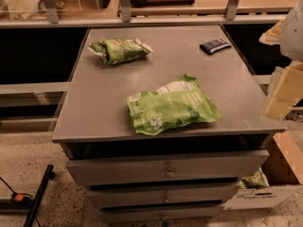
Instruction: Pick green rice chip bag
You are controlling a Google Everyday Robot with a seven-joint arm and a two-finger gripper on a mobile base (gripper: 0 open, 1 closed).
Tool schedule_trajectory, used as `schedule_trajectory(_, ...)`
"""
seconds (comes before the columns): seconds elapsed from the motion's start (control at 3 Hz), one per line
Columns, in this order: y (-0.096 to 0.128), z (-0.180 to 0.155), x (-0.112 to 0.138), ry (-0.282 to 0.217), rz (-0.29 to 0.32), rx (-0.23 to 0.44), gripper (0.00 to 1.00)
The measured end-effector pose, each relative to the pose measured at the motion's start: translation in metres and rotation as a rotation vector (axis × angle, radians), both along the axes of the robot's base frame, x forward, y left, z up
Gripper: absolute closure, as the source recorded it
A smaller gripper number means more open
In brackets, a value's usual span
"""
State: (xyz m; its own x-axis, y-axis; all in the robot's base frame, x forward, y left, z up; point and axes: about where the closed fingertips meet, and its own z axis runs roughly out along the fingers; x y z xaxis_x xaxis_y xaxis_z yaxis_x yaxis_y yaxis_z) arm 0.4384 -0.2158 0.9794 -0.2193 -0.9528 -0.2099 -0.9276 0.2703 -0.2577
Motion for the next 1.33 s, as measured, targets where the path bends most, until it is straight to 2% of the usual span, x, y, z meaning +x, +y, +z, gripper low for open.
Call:
schedule_trajectory(0.67, 0.005, 0.001, 0.003, -0.017, 0.024, 0.007, 0.0)
schedule_trajectory(1.0, 0.032, -0.016, 0.023, -0.012, 0.124, -0.015, 0.0)
schedule_trajectory(1.33, 0.077, -0.04, 0.047, -0.006, 0.264, -0.04, 0.0)
